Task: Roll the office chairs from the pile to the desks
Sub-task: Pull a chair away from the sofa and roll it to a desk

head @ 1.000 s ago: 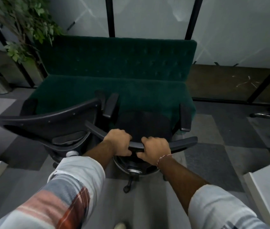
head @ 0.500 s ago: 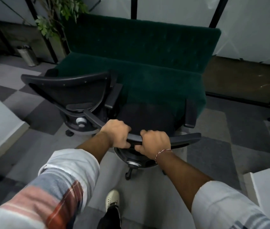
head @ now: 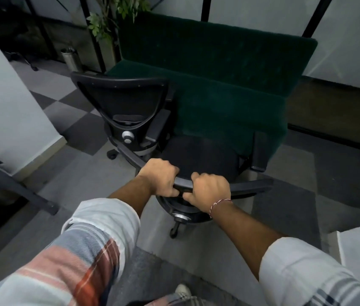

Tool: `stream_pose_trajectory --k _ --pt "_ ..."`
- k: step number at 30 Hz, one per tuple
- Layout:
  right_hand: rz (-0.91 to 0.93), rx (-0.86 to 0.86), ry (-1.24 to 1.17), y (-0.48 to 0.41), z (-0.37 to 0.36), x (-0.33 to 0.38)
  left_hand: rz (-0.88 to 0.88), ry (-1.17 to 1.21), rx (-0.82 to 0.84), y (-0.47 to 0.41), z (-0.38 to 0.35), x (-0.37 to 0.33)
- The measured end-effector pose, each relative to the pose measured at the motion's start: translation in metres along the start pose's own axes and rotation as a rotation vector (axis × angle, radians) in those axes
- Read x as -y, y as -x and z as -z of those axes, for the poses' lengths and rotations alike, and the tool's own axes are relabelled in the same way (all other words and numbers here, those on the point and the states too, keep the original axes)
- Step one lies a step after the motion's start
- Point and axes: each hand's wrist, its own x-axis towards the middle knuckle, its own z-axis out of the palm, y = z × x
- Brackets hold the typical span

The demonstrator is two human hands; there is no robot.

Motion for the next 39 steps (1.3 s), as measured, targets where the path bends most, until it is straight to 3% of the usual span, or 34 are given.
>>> stream_pose_trajectory --k 19,32,39 --pt "0.301 -0.075 0.010 0.158 0.012 0.114 0.261 0.040 -0.005 0.232 -0.044 -0.054" --pt "0.574 -0.210 -0.011 0.235 0.008 0.183 0.520 0.097 0.028 0.367 -0.081 -0.088" --pt "0.766 -0.195 -0.050 0.270 0.013 0.202 0.688 0.104 0.056 0.424 -0.090 -0.124"
